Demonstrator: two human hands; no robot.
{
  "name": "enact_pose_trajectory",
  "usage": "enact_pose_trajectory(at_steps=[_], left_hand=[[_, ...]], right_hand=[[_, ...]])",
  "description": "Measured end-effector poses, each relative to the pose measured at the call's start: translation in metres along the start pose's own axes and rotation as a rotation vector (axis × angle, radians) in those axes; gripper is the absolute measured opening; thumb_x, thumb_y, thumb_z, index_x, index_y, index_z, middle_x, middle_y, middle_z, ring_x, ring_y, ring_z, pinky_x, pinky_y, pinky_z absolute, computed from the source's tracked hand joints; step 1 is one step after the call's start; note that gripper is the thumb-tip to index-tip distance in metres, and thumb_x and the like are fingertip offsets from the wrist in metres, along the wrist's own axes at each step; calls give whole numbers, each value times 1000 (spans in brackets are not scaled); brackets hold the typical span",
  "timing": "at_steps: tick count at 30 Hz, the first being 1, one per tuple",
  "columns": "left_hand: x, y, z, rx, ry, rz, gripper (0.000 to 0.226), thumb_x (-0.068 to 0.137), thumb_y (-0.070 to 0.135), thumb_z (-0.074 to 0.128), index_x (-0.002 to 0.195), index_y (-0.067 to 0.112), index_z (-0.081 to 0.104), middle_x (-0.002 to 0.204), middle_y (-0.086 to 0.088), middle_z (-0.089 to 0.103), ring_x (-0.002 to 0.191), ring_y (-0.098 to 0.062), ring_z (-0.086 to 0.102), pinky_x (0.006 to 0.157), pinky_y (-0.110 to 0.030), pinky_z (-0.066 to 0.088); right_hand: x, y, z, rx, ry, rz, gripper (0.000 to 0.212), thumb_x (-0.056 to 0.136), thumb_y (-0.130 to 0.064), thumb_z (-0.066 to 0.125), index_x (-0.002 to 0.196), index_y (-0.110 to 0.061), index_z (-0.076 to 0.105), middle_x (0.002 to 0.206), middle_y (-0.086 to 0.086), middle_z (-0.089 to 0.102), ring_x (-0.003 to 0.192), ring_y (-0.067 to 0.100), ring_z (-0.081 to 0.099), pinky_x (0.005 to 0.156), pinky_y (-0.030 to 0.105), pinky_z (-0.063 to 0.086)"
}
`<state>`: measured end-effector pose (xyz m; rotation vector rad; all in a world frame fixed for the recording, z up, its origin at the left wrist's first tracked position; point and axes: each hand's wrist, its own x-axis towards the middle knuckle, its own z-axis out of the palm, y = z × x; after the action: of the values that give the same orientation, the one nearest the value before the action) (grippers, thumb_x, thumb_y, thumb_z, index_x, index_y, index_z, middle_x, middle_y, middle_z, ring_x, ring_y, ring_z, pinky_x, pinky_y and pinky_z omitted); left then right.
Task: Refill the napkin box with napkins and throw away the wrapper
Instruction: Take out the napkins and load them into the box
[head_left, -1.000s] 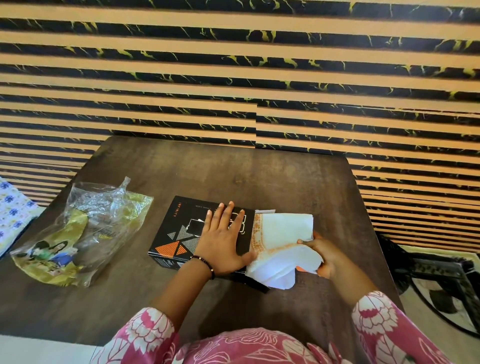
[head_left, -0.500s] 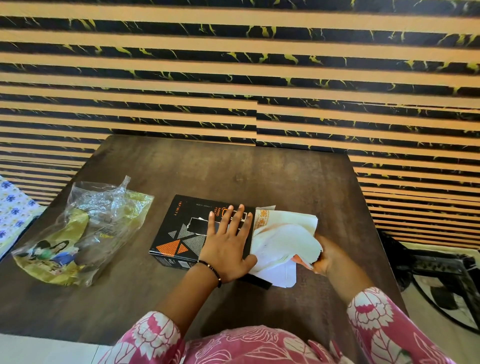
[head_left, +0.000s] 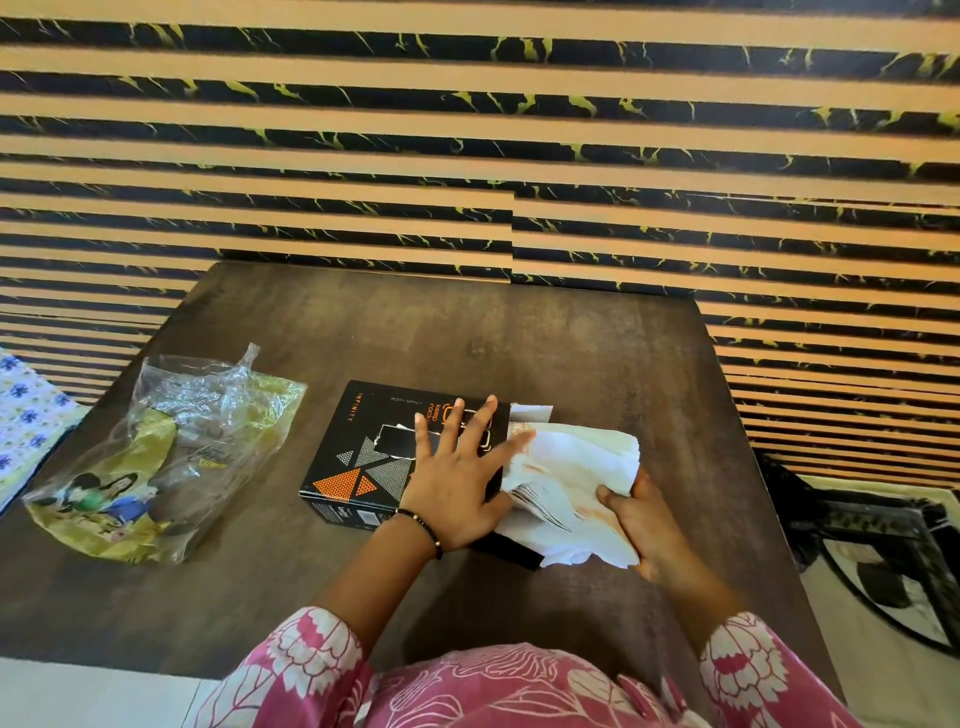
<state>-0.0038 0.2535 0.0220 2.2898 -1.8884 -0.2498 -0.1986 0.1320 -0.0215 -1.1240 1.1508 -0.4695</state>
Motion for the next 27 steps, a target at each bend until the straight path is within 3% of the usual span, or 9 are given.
enact_pose_trajectory(at_steps=[2, 4, 10, 13, 15, 19, 23, 27], left_hand=[[-2, 0, -4, -56, 3, 54, 57, 69, 55, 25, 118, 47, 51, 158, 7, -1, 144, -27, -9, 105, -69, -13], [-3, -2, -6, -112, 18, 74, 51, 69, 56, 27, 106, 45, 61, 157, 12, 5, 145, -24, -10, 105, -69, -15], [-2, 4, -4, -8, 5, 9, 63, 81, 66, 9, 109, 46, 62, 157, 11, 5, 145, -25, -10, 105, -67, -17], [1, 11, -5, 6, -42, -42, 41, 85, 58, 29, 106, 46, 62, 157, 10, 3, 144, -28, -11, 103, -70, -16], [2, 14, -5, 20, -64, -55, 32, 82, 52, 42, 107, 46, 62, 158, 10, 0, 144, -30, -13, 100, -71, -17], [1, 14, -3, 39, -69, -64, 35, 81, 51, 45, 114, 45, 56, 158, 9, -1, 144, -31, -14, 100, -72, -17], [1, 13, 1, 35, -14, -80, 60, 84, 51, 40, 141, 40, 23, 158, 8, 4, 145, -28, -8, 104, -70, -14], [1, 14, 2, 45, 7, -114, 65, 88, 47, 28, 147, 24, 9, 158, 9, 3, 145, -23, -8, 105, -67, -13]], right_hand=[[3, 0, -1, 41, -3, 21, 43, 88, 1, 50, 127, -18, 49, 117, 11, 63, 103, 30, 63, 81, 45, 54], [9, -2, -4, 92, -14, 77, 42, 88, 0, 51, 126, -17, 49, 117, 14, 63, 102, 34, 62, 82, 49, 53], [28, -9, -11, 142, -61, 283, 43, 87, -2, 53, 127, -18, 47, 120, 22, 59, 91, 39, 63, 64, 48, 54], [34, -11, -15, 175, -71, 325, 46, 87, -2, 52, 129, -19, 46, 123, 23, 57, 89, 39, 63, 65, 48, 54], [33, -14, -15, 199, -78, 352, 45, 88, -2, 51, 128, -21, 46, 118, 22, 57, 83, 36, 62, 57, 43, 55], [28, -18, -14, 230, -93, 373, 47, 88, -3, 51, 130, -22, 44, 108, 19, 59, 79, 34, 62, 52, 40, 54], [11, -19, 4, 154, 80, 233, 40, 87, 1, 50, 122, -20, 48, 113, 15, 61, 94, 37, 62, 66, 47, 55], [-21, -17, 30, 110, 191, 36, 41, 88, 4, 48, 123, -18, 47, 110, 7, 60, 89, 23, 61, 65, 33, 52]])
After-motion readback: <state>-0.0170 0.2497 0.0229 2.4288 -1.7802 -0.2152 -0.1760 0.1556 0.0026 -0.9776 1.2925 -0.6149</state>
